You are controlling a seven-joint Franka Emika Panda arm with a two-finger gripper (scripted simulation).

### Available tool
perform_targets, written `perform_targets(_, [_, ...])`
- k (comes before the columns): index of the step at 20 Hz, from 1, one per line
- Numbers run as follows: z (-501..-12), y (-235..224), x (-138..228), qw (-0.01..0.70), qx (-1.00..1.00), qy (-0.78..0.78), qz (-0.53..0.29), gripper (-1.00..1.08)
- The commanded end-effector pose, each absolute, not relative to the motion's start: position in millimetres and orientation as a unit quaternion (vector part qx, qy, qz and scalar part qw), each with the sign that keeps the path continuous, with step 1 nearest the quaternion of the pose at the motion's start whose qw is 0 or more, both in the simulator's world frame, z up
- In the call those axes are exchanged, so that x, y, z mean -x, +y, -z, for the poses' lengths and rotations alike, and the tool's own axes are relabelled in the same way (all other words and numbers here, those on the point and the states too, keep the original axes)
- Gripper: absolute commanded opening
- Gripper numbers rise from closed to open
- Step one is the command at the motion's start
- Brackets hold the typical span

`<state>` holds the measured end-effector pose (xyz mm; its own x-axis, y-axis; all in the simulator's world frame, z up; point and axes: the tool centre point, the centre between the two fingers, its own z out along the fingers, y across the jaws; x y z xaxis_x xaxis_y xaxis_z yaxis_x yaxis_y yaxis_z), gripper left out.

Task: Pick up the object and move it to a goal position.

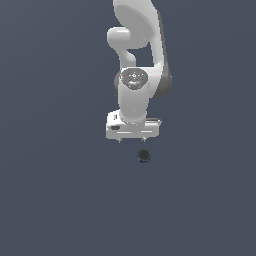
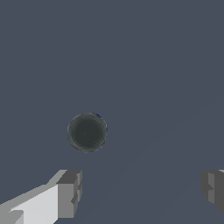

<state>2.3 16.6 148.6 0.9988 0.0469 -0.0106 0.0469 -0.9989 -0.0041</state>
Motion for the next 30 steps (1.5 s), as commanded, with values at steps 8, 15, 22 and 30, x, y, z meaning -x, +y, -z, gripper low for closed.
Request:
perform_targets(8, [-89, 60, -9, 0.0, 1.0, -0.018, -0.002, 1.0])
perform_targets(15, [-65, 79, -9, 0.0, 1.0, -0.015, 0.0, 1.0])
perform_targets(22, [-59, 79, -9, 0.0, 1.0, -0.016, -0.001, 1.0])
perform_targets(30, [-23, 79, -8, 0.0, 1.0, -0.015, 0.0, 1.0])
